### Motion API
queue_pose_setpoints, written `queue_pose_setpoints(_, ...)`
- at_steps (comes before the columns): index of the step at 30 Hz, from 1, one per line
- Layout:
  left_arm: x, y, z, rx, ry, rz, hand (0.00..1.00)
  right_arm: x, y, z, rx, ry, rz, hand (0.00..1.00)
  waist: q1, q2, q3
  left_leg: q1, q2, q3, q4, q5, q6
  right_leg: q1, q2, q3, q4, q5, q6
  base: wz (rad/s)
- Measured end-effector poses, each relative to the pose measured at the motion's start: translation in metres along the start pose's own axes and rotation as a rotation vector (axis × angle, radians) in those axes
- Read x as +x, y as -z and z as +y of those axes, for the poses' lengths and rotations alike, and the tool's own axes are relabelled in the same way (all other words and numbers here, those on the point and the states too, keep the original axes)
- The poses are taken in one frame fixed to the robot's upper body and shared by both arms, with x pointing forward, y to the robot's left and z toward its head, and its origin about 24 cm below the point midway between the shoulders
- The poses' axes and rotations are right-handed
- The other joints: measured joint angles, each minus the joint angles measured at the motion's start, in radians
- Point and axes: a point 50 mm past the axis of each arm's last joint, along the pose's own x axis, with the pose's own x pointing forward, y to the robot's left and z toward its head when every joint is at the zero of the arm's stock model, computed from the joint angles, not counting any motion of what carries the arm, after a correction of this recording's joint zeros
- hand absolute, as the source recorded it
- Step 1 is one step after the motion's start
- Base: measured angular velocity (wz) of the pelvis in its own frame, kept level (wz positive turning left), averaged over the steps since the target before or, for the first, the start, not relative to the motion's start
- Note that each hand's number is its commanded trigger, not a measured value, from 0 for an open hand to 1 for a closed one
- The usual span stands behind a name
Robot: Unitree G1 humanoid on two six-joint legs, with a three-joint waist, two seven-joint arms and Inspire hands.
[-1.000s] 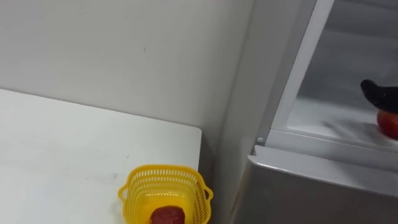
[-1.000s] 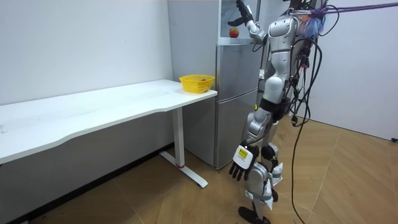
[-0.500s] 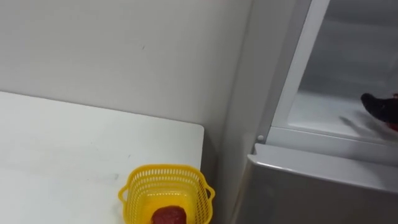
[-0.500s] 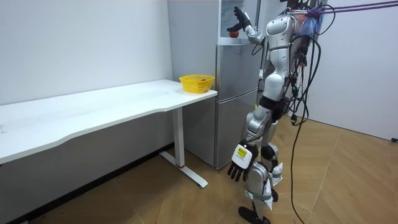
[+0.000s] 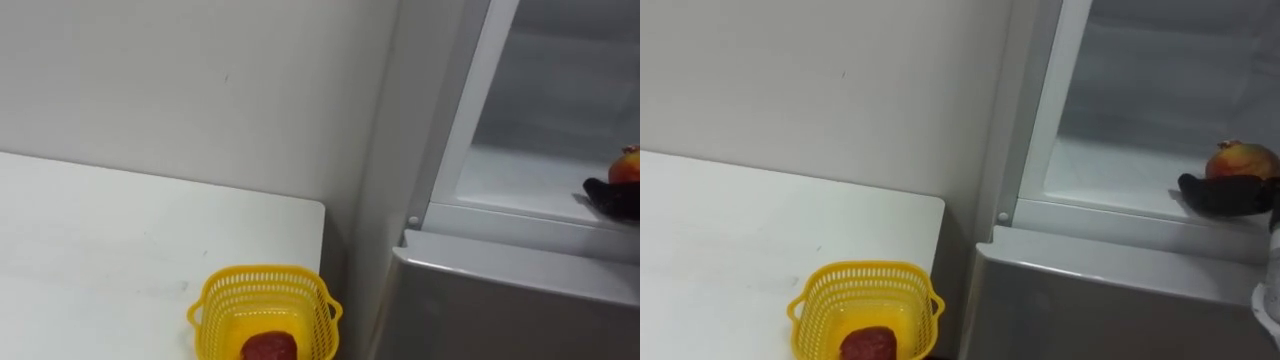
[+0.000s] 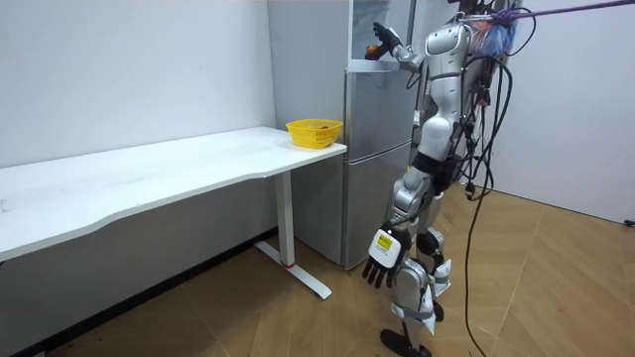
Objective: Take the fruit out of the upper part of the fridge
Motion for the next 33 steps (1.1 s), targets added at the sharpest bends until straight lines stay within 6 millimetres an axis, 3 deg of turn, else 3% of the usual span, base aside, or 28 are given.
queue_pose_setpoints(13, -0.001, -0.012, 0.004, -0.003, -0.005, -0.049, 0.00, -0.001, 0.012, 0.002, 0.055, -0.041, 0.089, 0.00, 0.004, -0.015, -0.0051, -0.011, 0.001, 0.003, 0.002, 0.000, 0.000, -0.016, -0.001, 0.003, 0.012, 0.000, 0.000, 0.00)
queue_pose_setpoints(22, -0.002, -0.009, 0.005, 0.001, -0.016, -0.019, 0.00, -0.001, 0.021, 0.007, 0.159, -0.122, 0.186, 0.00, 0.005, -0.020, 0.0005, -0.008, 0.002, 0.010, 0.000, 0.000, 0.000, -0.017, -0.001, 0.005, 0.015, 0.001, -0.002, -0.01)
queue_pose_setpoints(33, -0.003, 0.001, 0.006, -0.015, -0.020, 0.016, 0.00, -0.002, 0.029, 0.008, 0.275, -0.147, 0.253, 0.00, 0.006, -0.021, 0.0015, -0.003, 0.003, 0.010, -0.001, 0.000, 0.000, -0.010, 0.000, 0.005, 0.014, 0.001, -0.002, 0.00)
